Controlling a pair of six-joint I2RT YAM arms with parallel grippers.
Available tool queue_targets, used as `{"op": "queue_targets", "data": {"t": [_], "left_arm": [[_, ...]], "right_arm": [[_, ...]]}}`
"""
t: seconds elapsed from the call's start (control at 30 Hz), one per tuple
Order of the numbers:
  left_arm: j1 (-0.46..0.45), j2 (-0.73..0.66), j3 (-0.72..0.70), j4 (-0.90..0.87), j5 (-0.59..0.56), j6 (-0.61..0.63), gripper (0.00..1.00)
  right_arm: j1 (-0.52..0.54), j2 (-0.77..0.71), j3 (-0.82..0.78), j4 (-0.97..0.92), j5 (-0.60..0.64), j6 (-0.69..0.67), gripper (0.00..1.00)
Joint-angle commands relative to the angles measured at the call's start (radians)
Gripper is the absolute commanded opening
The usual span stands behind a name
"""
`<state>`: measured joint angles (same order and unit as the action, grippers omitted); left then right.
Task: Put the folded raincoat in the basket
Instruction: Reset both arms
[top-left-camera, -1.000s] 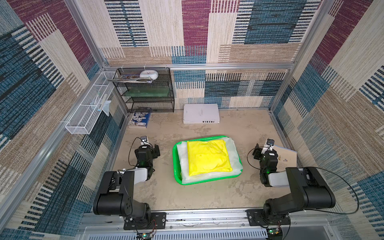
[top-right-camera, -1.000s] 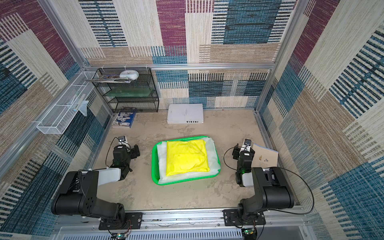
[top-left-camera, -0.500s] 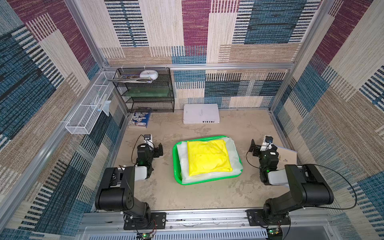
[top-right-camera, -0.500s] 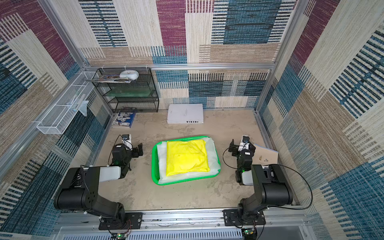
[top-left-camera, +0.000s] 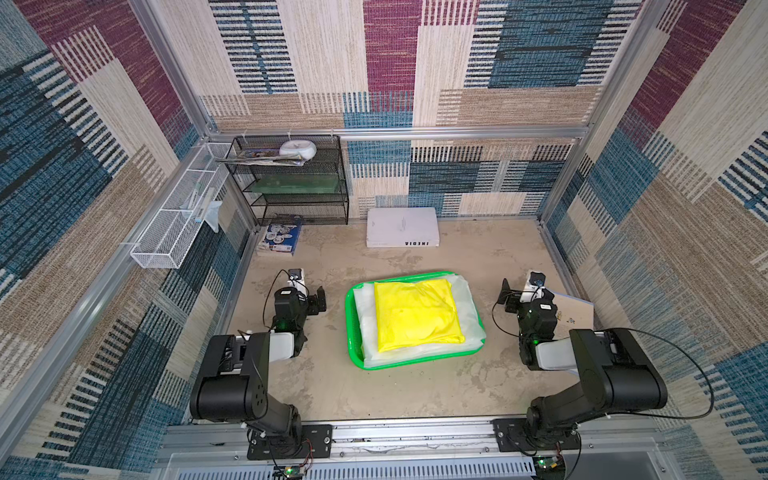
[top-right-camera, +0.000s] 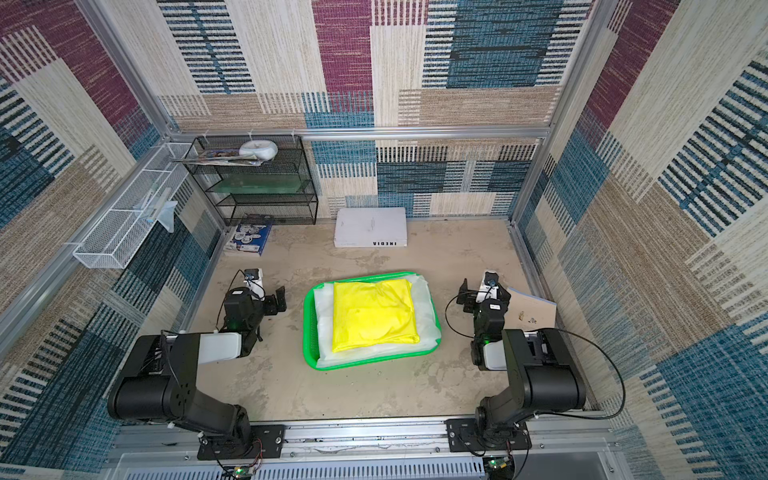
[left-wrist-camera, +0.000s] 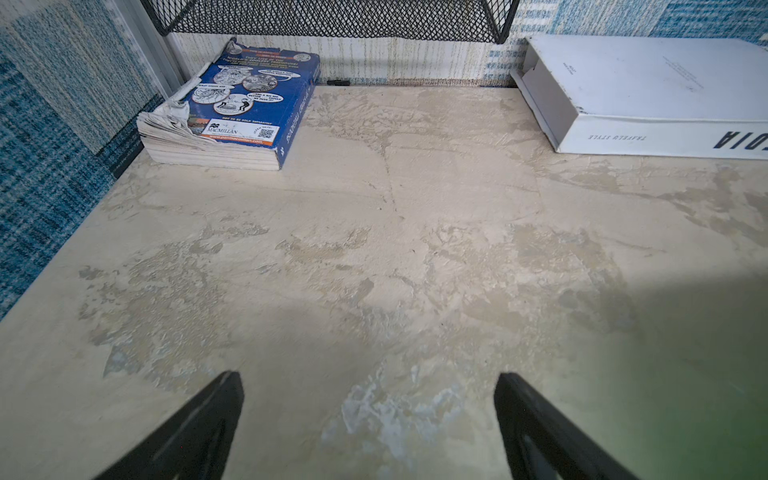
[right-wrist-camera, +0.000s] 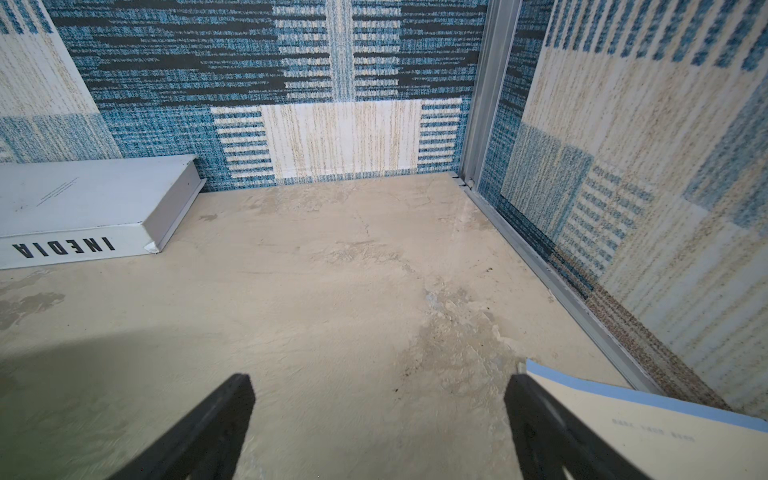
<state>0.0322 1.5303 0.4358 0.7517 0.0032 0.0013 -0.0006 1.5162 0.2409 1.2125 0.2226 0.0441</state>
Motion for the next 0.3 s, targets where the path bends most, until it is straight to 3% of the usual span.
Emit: {"op": "queue_targets", "data": {"t": [0.0,0.27], "left_arm": [[0.000,-0.001,0.000,0.012,0.014,-0.001,0.99],[0.000,-0.001,0.000,0.012,0.014,-0.001,0.99]], "right_arm": [[0.000,-0.003,0.000,0.010,-0.004,0.001,0.99],[0.000,-0.005,-0.001,0.010,-0.005,0.000,0.99]]}}
